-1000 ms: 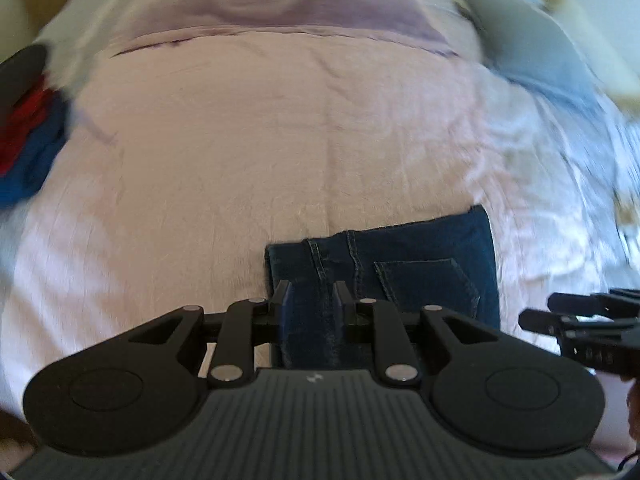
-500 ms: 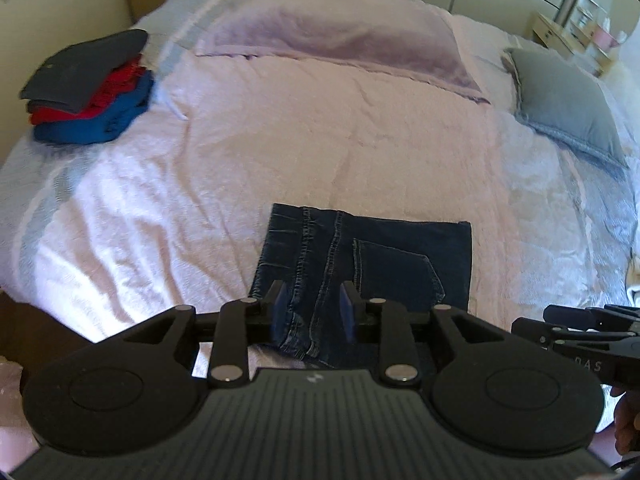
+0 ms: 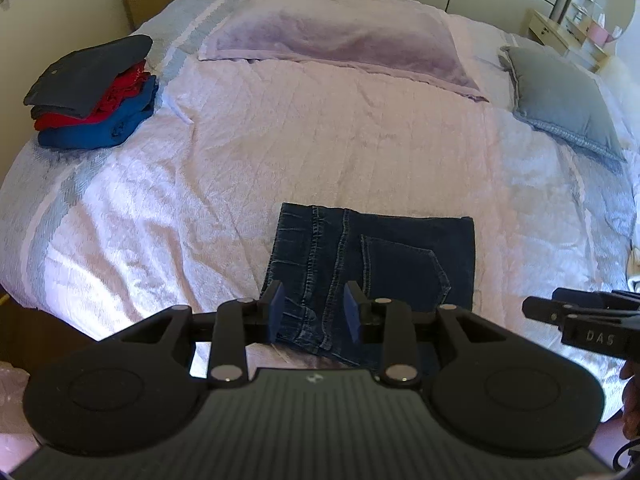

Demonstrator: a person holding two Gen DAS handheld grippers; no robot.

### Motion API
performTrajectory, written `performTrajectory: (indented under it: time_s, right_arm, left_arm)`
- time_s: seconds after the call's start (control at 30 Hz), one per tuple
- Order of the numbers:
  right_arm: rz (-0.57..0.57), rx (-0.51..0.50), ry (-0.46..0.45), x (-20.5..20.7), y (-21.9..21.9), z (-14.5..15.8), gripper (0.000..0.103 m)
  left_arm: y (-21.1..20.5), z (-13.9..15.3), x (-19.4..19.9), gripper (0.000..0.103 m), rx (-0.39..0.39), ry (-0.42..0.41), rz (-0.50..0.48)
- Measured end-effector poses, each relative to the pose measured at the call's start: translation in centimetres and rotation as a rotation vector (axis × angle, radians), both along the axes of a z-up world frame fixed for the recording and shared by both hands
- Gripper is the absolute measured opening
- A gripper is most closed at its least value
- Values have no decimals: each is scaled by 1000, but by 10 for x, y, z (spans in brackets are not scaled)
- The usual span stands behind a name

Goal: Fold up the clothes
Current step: 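Open both tools and release the flipped jeans onto the blanket, then grasp the folded jeans edge with the left tool while the right tool grasps beside it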

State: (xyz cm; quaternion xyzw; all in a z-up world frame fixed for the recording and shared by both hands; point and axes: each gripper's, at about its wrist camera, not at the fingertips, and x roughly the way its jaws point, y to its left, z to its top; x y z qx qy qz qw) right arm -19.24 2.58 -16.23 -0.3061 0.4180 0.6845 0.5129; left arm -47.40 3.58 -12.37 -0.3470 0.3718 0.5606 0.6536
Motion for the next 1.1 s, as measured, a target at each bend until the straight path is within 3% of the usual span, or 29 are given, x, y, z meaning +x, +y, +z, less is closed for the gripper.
performTrajectory:
  time_s: [0.47,0.63,0.9,0.97,1.03,1.1]
  right_arm:
    - [-271,-10,25,-49,-1,-3,53]
    - [-357,-57,20,-64,-20,-19,53]
    - [-423,-212,22,-56,-36,-54,54]
    - [-420,-220,36,-50,-31,-63,57]
    - [-420,-225,57,-42,-24,-75,68]
    - [-428,-231,78,-32,-14,-89,69]
  left_arm:
    - [57,-4,-64,34,0,-11,-194]
    - [72,-34,-97,38,-70,-134,-207]
    - [88,-97,-151,42,-236,-360,-19]
    - [91,-110,-156,44,-241,-404,-1]
    - [95,-124,-157,49,-240,-449,7]
    - [100,-142,-157,51,-258,-500,19]
